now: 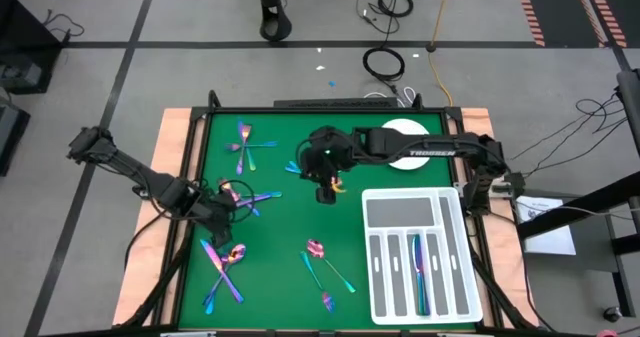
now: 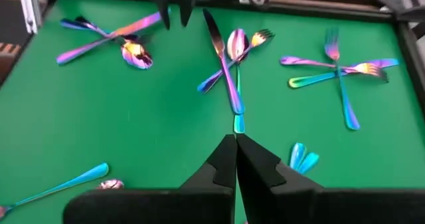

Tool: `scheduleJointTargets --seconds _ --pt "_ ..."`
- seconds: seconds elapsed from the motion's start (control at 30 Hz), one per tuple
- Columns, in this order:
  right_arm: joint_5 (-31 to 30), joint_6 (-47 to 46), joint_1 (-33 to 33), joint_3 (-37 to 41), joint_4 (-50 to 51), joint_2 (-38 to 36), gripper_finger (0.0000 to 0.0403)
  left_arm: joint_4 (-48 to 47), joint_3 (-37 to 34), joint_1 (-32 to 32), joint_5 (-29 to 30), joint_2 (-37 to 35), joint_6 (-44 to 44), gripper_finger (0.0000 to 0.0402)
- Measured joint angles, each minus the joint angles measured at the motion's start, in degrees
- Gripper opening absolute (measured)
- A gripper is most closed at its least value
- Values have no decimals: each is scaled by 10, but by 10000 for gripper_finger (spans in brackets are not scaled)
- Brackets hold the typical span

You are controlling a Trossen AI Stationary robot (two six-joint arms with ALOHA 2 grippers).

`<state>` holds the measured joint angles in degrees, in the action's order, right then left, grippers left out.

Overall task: Sort silverware
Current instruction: Put the middle left knife into the utensil organizer

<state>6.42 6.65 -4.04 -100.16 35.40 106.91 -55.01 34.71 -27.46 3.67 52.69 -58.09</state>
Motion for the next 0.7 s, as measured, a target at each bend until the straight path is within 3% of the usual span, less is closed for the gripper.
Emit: scheduleJointTargets --seconds 0.1,0.37,0.7 --pt "7 2 0 0 -12 21 0 -21 10 17 19 2 25 125" --pt "108 19 6 0 -114 73 0 -34 17 92 10 21 101 125" --pt "119 47 13 0 -325 171 0 -46 17 125 -4 53 135 125"
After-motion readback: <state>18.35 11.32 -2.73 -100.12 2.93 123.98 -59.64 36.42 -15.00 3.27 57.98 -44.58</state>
